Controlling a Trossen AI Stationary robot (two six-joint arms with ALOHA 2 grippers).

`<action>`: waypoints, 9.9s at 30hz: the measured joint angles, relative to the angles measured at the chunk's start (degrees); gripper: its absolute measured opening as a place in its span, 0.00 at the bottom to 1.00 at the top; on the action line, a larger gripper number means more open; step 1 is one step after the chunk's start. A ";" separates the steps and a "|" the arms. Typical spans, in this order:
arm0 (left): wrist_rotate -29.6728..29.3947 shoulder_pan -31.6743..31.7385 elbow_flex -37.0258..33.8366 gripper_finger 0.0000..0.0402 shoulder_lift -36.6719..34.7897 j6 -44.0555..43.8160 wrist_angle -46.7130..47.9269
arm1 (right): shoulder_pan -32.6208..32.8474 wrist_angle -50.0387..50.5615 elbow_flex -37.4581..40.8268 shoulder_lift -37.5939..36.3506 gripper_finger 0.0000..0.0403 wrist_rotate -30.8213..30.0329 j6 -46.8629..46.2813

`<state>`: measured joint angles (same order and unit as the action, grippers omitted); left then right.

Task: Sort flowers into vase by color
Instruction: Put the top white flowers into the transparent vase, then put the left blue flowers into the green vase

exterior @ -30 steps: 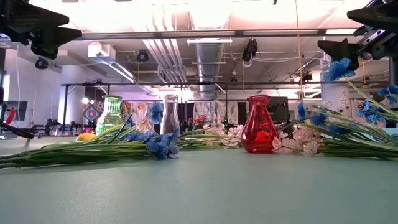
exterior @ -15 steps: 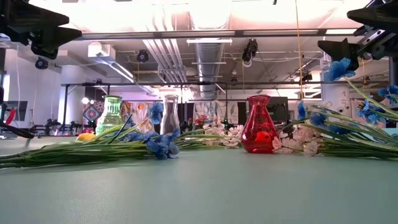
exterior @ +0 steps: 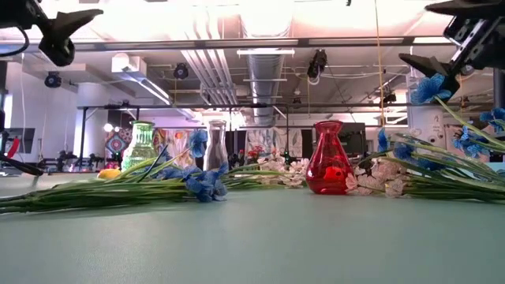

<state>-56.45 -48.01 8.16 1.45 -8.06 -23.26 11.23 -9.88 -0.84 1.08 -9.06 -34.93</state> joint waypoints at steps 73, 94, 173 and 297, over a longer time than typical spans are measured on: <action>-8.90 6.49 24.23 0.51 30.12 -28.05 47.29 | -40.61 47.56 -62.22 90.39 0.80 1.01 20.48; -13.37 6.51 23.71 0.51 30.29 -28.52 46.40 | -43.81 44.75 -65.55 100.81 0.80 3.65 24.67; -16.50 6.51 23.96 0.51 35.17 -27.66 38.99 | -36.49 -69.22 -52.65 94.03 0.06 10.52 18.18; 17.39 7.08 23.97 0.51 73.04 -83.82 39.05 | -17.11 37.28 -65.17 73.78 0.78 10.54 21.20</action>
<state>-39.05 -40.93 32.14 74.49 -91.88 15.79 -5.87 27.40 -66.02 74.85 1.48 -13.73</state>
